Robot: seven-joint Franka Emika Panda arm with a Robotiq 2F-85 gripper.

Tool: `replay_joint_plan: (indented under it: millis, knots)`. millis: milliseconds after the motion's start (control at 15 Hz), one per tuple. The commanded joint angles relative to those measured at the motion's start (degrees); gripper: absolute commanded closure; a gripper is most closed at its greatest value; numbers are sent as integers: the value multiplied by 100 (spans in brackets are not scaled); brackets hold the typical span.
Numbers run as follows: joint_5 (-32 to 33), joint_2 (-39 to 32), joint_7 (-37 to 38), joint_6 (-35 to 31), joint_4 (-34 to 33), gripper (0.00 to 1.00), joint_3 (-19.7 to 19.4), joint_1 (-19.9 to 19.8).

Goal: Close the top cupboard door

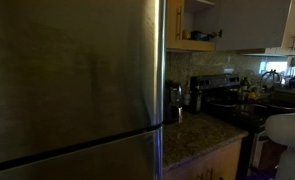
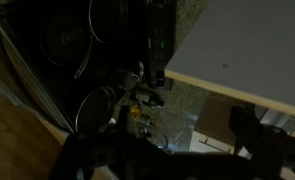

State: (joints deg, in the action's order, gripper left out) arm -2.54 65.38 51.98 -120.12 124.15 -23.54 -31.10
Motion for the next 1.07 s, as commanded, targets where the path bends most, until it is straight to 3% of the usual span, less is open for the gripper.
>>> replay_joint_plan:
  millis: [0,67,333,467,733,1000]
  knots:
    - [-200,-801,400,-247,-690,0,-354,-307]
    - [-195,-371,68,-122,-337,0,-253,-219]
    - [-169,-388,-38,-346,-205,0,-198,-266]
    - [-260,-953,702,-1259,-96,0,49,-560]
    - [-463,-2194,2028,-2420,-345,0,478,-601]
    - [-500,-2980,3336,-2953,-606,0,1039,-790]
